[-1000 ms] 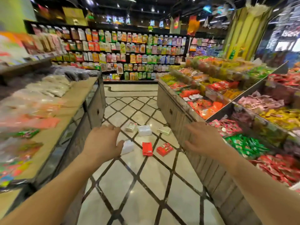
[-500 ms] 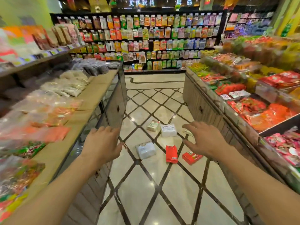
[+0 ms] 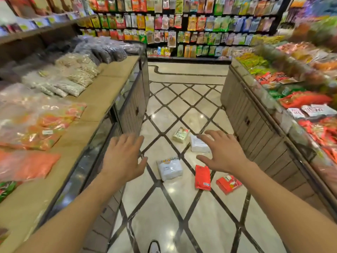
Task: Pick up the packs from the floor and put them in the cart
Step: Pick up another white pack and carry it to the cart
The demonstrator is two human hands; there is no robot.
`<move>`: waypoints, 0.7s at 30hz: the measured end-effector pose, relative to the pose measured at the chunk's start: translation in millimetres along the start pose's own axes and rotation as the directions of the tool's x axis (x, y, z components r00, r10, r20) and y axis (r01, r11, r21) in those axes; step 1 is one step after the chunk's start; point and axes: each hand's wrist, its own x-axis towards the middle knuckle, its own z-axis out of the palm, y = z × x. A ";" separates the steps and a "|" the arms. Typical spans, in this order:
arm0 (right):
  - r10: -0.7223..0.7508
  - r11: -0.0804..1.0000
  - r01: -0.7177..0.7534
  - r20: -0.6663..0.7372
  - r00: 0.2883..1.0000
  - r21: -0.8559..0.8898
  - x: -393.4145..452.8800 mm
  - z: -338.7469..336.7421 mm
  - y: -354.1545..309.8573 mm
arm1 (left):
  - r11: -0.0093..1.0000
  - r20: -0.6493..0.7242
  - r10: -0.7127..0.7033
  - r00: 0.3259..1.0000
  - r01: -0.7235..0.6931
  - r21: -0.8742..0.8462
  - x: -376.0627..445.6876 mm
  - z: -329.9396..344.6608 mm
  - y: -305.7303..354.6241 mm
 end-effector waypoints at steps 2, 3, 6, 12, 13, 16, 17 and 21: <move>0.009 1.000 -0.009 0.013 1.000 0.001 38.7 13.9 0.9 | 1.000 0.027 0.010 1.000 -0.010 -0.010 41.3 23.2 -14.7; 0.012 1.000 -0.012 0.019 1.000 0.001 58.0 20.3 2.1 | 1.000 0.034 0.018 0.999 -0.017 -0.023 61.9 34.0 -21.7; 0.024 1.000 -0.025 0.026 0.999 0.019 113.1 36.7 6.5 | 0.999 0.095 0.041 0.995 -0.038 -0.032 121.3 63.5 -39.7; 0.064 0.996 -0.070 0.095 0.993 0.062 211.6 73.8 24.1 | 0.996 0.156 0.069 0.985 -0.059 -0.067 219.8 117.5 -56.8; 0.063 0.995 -0.072 0.113 0.992 0.070 228.1 84.7 27.6 | 0.995 0.173 0.073 0.982 -0.060 -0.079 235.7 128.5 -58.5; 0.045 0.990 -0.066 0.164 0.985 0.122 278.9 128.2 39.0 | 0.994 0.202 0.051 0.978 -0.029 -0.108 283.0 170.4 -60.3; 0.037 0.988 -0.064 0.183 0.982 0.141 296.0 146.3 43.7 | 0.993 0.216 0.033 0.976 -0.008 -0.115 299.9 186.1 -60.2; 0.001 0.973 -0.062 0.261 0.965 0.223 361.1 232.0 60.2 | 0.990 0.327 -0.040 0.944 0.081 -0.114 358.4 256.3 -54.5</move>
